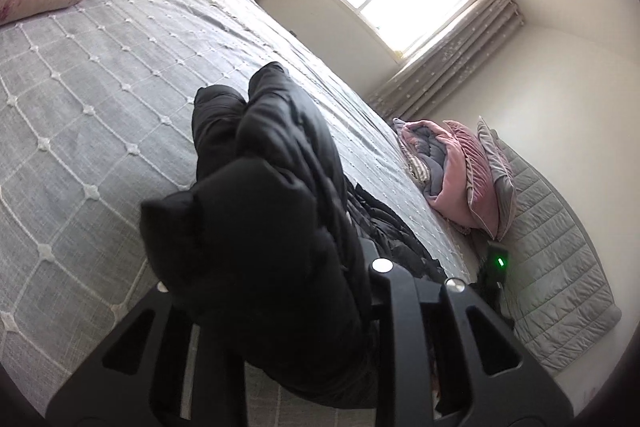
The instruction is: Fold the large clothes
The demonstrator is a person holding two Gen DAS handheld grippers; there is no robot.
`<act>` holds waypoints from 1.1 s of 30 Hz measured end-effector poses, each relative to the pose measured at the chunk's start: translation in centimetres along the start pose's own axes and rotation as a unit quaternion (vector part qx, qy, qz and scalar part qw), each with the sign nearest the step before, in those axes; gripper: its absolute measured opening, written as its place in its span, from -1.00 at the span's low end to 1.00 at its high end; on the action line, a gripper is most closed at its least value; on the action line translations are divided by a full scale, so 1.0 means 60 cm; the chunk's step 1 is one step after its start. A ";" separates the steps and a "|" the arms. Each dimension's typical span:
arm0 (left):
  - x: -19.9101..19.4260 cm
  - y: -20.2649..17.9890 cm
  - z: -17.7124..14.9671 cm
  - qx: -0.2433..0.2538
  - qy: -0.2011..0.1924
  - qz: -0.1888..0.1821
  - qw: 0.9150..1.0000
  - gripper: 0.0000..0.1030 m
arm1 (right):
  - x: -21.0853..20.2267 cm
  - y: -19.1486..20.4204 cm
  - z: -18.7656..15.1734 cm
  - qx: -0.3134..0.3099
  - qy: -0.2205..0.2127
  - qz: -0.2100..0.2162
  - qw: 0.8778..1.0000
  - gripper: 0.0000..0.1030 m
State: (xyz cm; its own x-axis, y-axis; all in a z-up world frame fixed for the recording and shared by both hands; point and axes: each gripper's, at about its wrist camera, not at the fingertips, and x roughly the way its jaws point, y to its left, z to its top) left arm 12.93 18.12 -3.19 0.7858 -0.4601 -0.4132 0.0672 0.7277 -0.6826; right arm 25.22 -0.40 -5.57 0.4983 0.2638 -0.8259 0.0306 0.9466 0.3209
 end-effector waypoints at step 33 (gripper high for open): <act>-0.014 -0.094 -0.002 0.167 -0.062 -0.026 0.984 -0.53 | -0.112 -0.085 -0.026 0.102 -0.003 0.087 0.991 -0.13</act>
State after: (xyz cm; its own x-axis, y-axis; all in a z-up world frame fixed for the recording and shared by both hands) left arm 11.84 14.36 0.94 0.8438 -0.4503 -0.2918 0.2910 0.8410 -0.4562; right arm 20.35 -6.71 -2.39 0.5167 0.4177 -0.7473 0.1180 0.8298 0.5454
